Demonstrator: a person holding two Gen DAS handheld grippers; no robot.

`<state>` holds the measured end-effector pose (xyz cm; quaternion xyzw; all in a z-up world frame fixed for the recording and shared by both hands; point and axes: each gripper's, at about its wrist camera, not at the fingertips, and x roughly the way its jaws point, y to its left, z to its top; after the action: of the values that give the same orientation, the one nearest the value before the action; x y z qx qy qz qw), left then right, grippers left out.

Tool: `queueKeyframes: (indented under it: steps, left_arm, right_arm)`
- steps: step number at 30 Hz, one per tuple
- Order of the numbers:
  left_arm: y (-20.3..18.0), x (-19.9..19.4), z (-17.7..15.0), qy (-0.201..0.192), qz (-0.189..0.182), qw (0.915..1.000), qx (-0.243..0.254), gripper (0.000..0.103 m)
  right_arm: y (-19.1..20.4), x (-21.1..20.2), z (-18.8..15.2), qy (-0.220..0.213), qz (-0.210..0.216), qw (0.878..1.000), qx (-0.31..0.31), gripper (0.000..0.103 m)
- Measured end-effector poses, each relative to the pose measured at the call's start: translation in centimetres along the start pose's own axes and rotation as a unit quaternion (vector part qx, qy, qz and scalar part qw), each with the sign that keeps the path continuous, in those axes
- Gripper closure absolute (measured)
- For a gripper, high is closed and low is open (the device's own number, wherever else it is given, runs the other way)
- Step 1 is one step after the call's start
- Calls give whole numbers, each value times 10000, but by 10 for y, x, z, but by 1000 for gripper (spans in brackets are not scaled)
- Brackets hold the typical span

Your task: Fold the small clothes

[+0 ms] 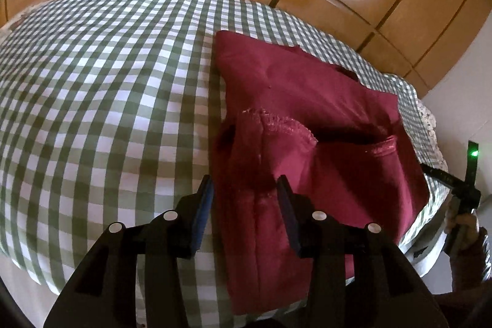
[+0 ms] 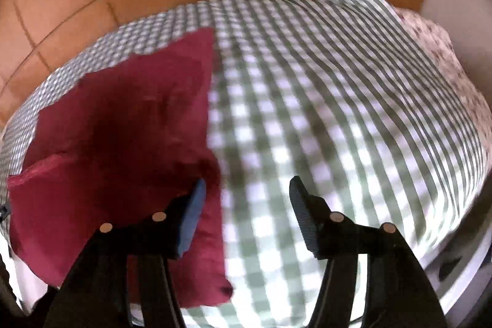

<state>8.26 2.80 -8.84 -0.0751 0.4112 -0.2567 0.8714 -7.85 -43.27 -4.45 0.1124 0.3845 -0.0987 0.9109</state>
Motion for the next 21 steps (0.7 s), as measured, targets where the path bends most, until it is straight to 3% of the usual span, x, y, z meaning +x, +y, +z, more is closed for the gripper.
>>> queueKeyframes:
  steps: [6, 11, 13, 15, 16, 21]
  left_arm:
    - [0, 1, 4, 1, -266, 9996, -58, 62]
    - [-16, 0, 10, -123, -321, 9990, 298, 62]
    - [-21, 4, 11, -100, -276, 9985, 454, 62]
    - [-23, 12, 12, -42, -209, 9982, 560, 62]
    - [-23, 14, 13, -25, -210, 9981, 580, 62]
    - [-26, 24, 16, -29, -229, 9974, 686, 62]
  right_arm:
    - [22, -26, 9, -500, 625, 9957, -465, 46]
    - [65, -7, 29, -577, 669, 9922, -885, 48]
    - [76, 19, 40, -382, 641, 9926, -962, 54]
    - [83, 41, 45, -157, 548, 9932, -1011, 70]
    - [84, 48, 45, -98, 512, 9934, -1018, 72]
    - [87, 36, 38, -307, 276, 9919, -1200, 91]
